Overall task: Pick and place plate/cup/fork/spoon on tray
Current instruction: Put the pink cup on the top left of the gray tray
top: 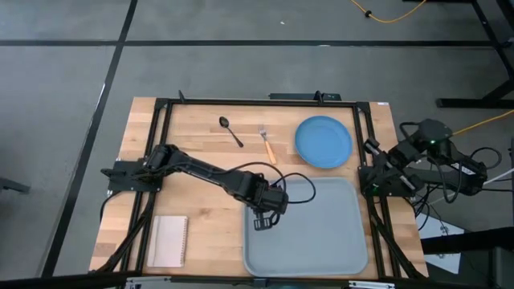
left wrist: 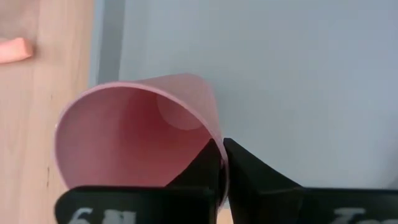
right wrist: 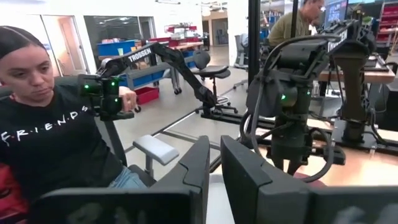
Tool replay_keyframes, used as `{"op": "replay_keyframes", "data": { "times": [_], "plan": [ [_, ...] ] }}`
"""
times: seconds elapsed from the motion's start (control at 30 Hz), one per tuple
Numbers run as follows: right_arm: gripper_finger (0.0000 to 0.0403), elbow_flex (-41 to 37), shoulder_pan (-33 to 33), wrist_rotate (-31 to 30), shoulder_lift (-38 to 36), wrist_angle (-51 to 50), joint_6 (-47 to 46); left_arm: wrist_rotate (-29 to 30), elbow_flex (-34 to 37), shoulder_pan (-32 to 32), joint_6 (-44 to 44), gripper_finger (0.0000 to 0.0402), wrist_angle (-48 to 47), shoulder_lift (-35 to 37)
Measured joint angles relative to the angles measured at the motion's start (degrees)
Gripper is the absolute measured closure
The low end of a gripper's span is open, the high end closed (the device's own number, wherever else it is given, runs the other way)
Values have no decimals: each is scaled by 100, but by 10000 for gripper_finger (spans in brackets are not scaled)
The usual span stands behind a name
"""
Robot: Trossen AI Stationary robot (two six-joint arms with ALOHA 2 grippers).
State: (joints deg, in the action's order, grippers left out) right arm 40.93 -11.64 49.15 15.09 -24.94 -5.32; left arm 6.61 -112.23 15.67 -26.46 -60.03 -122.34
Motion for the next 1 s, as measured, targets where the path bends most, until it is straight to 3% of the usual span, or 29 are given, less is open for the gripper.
{"op": "replay_keyframes", "data": {
  "times": [0.57, 0.8, 1.0],
  "plan": [
    [357, 0, 0, -17, 0, -258, 132, 177, 5, 1, 5, 377, 6, 0],
    [357, 1, -1, -31, 2, -419, 136, 958, 9, 0, 9, 382, 11, 0],
    [357, 0, 0, -413, 2, -419, 154, 847, 9, 9, 5, 382, 11, 0]
  ]
}}
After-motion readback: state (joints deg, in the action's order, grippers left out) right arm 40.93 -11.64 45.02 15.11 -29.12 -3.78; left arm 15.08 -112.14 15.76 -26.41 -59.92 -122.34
